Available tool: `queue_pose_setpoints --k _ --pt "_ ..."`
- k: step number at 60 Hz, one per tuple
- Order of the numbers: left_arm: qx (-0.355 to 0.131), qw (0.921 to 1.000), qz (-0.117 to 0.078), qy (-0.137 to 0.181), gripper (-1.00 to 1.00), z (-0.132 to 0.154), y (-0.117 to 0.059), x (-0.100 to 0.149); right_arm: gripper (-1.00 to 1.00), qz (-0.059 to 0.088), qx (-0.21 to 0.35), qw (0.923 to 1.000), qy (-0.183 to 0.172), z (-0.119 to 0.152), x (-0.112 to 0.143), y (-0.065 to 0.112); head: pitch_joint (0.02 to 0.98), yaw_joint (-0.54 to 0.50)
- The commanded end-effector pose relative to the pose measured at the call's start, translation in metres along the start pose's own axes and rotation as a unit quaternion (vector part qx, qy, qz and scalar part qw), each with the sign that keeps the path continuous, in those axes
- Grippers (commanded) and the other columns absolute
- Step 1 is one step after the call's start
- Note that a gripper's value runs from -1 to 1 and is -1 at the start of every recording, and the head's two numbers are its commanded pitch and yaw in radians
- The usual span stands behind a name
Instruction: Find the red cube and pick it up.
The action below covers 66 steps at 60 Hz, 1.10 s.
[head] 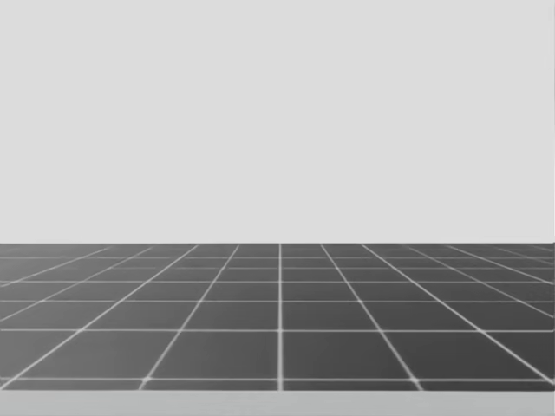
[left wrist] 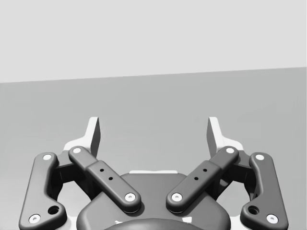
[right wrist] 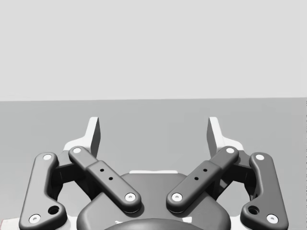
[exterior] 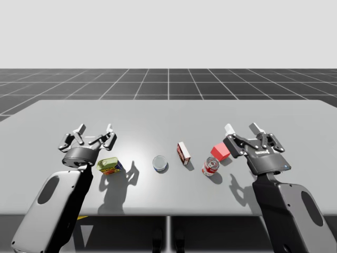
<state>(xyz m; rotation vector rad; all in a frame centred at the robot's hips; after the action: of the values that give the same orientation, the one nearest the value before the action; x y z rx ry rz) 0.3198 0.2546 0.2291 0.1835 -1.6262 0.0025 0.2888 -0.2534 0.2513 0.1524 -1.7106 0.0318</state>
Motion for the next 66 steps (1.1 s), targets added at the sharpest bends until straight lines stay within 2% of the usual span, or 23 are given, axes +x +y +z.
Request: queue_pose_setpoints --k 1,4,6,14,29,30,37,44,52,66 --pt "0.001 1.0 0.0 0.0 -1.0 0.0001 0.0006 0.0005 -1.0 0.0 -0.017 0.9999 0.0 0.0018 -0.0008 0.0004 0.054 0.01" --pt "0.001 1.0 -0.001 0.0 -1.0 0.0002 0.0006 0.0005 -1.0 0.002 -0.014 0.9999 -0.001 0.0015 -0.0006 0.0003 0.056 0.01" --pt "0.001 1.0 -0.001 0.001 -1.0 0.0001 0.0005 0.0004 -1.0 -0.01 -0.002 0.9999 0.0 0.0009 0.0006 -0.0003 0.068 0.01" --pt "0.001 1.0 -0.003 0.002 -1.0 -0.0002 0.0002 0.0001 -1.0 -0.007 -0.004 1.0 0.005 -0.0002 0.0007 -0.0011 0.121 0.01" --pt "0.002 1.0 -0.007 0.005 -1.0 -0.0008 0.0002 -0.0002 -1.0 -0.002 -0.006 0.9999 0.01 -0.0013 -0.0004 -0.0015 0.333 0.0" --pt "0.002 1.0 -0.007 0.005 -1.0 -0.0007 0.0001 -0.0003 -1.0 -0.002 -0.005 0.9999 0.01 -0.0013 -0.0004 -0.0017 0.37 -0.01" --pt "0.002 1.0 -0.007 0.006 -1.0 -0.0006 -0.0001 -0.0003 -1.0 0.0 -0.006 0.9999 0.01 -0.0012 -0.0006 -0.0024 0.478 0.0" --pt "0.001 1.0 -0.007 0.006 -1.0 -0.0004 -0.0003 -0.0005 -1.0 0.001 -0.005 0.9999 0.011 -0.0013 -0.0008 -0.0026 0.546 -0.02" --pt "0.0 1.0 -0.007 0.007 -1.0 -0.0003 -0.0001 -0.0003 -1.0 0.001 -0.005 0.9999 0.012 -0.0017 -0.0012 -0.0031 0.624 -0.05" --pt "-0.004 0.9999 -0.007 0.007 -1.0 -0.0002 -0.0011 -0.0006 -1.0 0.002 -0.006 0.9999 0.012 -0.0018 -0.0015 -0.0032 0.729 -0.21"
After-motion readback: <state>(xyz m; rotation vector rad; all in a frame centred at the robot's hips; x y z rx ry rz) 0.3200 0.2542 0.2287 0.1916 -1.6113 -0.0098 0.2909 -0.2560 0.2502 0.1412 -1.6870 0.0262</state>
